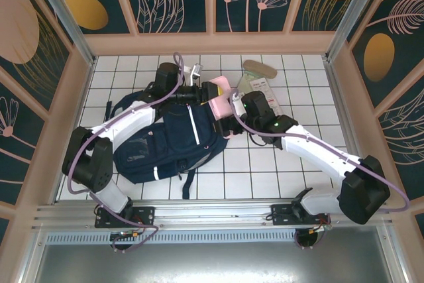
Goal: Pack books, pencil case, and school supplies into a backpack
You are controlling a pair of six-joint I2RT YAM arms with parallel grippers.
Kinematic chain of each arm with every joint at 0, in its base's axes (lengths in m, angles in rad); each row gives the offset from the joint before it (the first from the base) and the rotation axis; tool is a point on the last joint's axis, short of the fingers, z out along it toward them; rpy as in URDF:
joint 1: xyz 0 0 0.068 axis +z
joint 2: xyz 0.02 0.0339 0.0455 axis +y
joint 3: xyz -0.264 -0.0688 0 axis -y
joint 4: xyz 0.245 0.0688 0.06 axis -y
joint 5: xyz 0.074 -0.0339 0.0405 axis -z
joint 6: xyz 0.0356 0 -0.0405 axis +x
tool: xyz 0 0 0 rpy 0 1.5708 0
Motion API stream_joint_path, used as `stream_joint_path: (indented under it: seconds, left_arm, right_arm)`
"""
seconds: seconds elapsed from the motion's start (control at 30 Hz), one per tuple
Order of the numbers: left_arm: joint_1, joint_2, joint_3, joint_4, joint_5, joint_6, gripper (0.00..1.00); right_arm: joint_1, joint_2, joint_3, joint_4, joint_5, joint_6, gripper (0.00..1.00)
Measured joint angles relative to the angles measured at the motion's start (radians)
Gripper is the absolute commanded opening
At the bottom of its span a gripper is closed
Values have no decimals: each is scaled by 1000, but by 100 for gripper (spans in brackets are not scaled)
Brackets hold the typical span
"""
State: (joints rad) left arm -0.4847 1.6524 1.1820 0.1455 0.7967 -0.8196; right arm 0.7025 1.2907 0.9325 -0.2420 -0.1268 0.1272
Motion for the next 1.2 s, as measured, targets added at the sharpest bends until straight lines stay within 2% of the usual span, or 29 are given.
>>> stream_joint_path:
  seconds: [0.1, 0.2, 0.47, 0.63, 0.7, 0.77, 0.87, 0.93, 1.03, 1.2]
  left_arm:
    - [0, 8, 5, 2, -4, -8, 50]
    - [-5, 8, 10, 19, -20, -21, 42]
    - [-6, 7, 10, 31, -106, -58, 30]
    - [-10, -10, 1, 41, -135, -105, 29]
    - [-19, -33, -21, 61, -154, -137, 29]
    - [-22, -55, -56, 93, -170, -163, 28]
    - [15, -96, -105, 159, -224, -220, 28]
    - [36, -116, -115, 195, -258, -245, 27]
    - [44, -153, -130, 243, -303, -272, 27]
    - [40, -176, -149, 313, -316, -316, 27]
  right_arm:
    - [5, -10, 0, 0, -5, 2, 82]
    - [6, -10, -10, 8, -1, 12, 99]
    - [6, -27, -32, 97, 70, 105, 99]
    - [1, -98, -116, 189, 89, 172, 99]
    - [-23, -153, -180, 259, 40, 221, 99]
    - [-72, -222, -258, 357, -26, 352, 99]
    - [-237, -334, -394, 498, -55, 615, 99]
    - [-303, -360, -475, 595, -87, 776, 99]
    - [-330, -348, -557, 715, -151, 970, 99]
    - [-321, -288, -579, 879, -231, 1148, 99]
